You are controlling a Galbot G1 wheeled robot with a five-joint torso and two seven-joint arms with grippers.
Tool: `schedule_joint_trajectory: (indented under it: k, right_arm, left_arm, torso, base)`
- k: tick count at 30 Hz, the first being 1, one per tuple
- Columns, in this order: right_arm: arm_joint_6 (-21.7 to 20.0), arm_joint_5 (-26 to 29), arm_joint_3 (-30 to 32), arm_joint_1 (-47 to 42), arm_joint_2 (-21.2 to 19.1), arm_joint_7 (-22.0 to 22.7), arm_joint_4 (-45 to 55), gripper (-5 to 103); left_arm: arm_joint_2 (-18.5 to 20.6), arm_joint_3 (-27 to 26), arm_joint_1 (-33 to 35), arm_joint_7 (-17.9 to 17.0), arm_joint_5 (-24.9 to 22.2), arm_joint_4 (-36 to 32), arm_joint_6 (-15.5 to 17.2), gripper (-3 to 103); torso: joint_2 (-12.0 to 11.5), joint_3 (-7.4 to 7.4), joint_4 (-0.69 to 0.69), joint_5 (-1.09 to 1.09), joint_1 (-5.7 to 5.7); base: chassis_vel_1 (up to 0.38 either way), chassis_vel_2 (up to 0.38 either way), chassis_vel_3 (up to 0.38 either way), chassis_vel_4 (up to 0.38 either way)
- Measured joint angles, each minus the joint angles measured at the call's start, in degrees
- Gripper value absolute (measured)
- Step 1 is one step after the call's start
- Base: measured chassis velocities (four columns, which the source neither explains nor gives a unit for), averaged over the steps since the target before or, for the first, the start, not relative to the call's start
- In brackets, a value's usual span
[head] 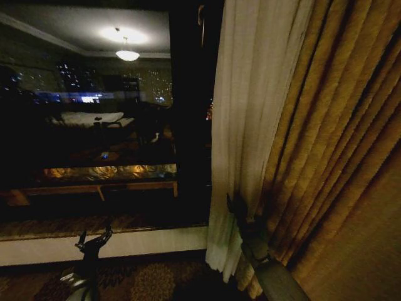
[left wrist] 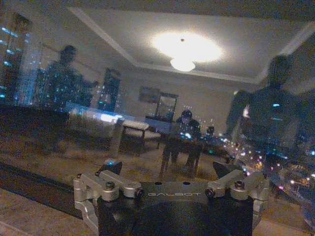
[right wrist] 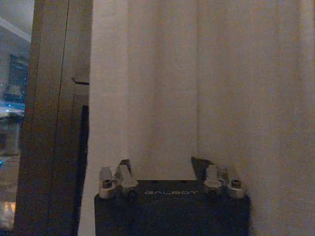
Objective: Open the curtains by pulling them apart, changing their state from closed to fully open.
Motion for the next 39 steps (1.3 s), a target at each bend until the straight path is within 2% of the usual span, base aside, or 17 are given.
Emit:
schedule_joint_trajectory:
  k: [2, 4, 8, 10, 39]
  right_arm:
    - [-0.58, 0.66, 0.62, -0.71, -0.76, -0.62, 1.29, 76]
    - [-0.67, 0.75, 0.86, -1.10, -0.98, -0.99, 1.81, 76]
    - [0.48, 0.77, 1.22, -2.69, -1.11, -1.79, 3.19, 97]
    - [1.05, 0.69, 1.31, -3.17, -1.08, -1.94, 3.60, 99]
    - [2.05, 0.14, 1.55, -5.01, -0.78, -1.82, 4.68, 100]
  left_arm:
    - [0.00, 0.00, 0.00, 0.00, 0.00, 0.00, 0.00, 100]
    - [0.00, 0.00, 0.00, 0.00, 0.00, 0.00, 0.00, 100]
    - [0.00, 0.00, 0.00, 0.00, 0.00, 0.00, 0.00, 100]
    - [0.00, 0.00, 0.00, 0.00, 0.00, 0.00, 0.00, 100]
    - [0.00, 0.00, 0.00, 0.00, 0.00, 0.00, 0.00, 100]
  torso:
    - [0.00, 0.00, 0.00, 0.01, 0.00]
    - [0.00, 0.00, 0.00, 0.01, 0.00]
    - [0.00, 0.00, 0.01, 0.01, 0.00]
    - [0.00, 0.00, 0.01, 0.01, 0.00]
    - [0.00, 0.00, 0.00, 0.01, 0.00]
  base:
    - [0.000, 0.000, 0.000, 0.000]
    - [0.000, 0.000, 0.000, 0.000]
    - [0.000, 0.000, 0.000, 0.000]
    - [0.000, 0.000, 0.000, 0.000]
    - [0.003, 0.002, -0.005, -0.002]
